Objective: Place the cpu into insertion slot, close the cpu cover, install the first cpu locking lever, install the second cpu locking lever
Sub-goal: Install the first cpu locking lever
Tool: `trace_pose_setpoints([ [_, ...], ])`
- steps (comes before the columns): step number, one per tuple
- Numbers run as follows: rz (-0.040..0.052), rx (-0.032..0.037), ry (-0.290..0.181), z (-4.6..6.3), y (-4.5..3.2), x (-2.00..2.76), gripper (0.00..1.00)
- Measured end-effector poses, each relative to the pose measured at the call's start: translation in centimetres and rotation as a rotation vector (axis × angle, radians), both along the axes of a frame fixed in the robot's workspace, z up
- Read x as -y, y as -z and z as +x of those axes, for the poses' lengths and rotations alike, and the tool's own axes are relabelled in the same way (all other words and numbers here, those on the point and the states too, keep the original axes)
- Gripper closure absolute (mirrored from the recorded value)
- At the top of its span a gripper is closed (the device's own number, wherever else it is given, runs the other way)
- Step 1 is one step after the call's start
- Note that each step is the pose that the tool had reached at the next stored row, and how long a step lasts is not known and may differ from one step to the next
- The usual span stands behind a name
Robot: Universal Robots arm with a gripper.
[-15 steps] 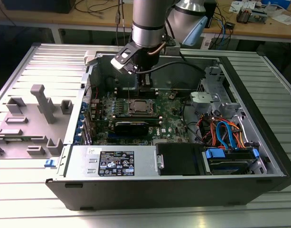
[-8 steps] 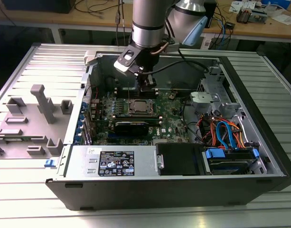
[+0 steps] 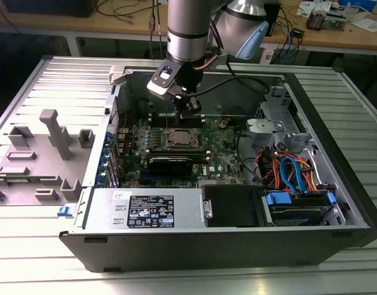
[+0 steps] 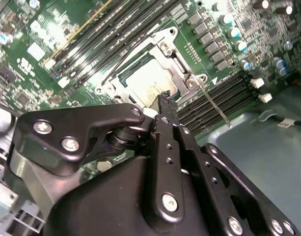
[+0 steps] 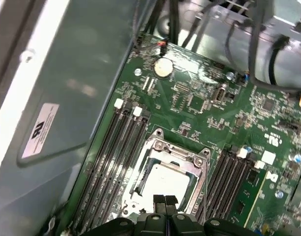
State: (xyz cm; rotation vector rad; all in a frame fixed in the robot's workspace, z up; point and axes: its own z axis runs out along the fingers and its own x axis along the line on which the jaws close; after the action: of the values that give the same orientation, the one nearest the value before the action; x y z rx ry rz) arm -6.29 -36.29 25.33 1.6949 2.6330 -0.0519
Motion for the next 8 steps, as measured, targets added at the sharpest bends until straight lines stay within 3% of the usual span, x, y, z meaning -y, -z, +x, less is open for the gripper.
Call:
trace_pose_setpoints([
  [8, 0.0021, 0.0002, -0.173, 0.00, 0.03, 0.00, 0.89],
])
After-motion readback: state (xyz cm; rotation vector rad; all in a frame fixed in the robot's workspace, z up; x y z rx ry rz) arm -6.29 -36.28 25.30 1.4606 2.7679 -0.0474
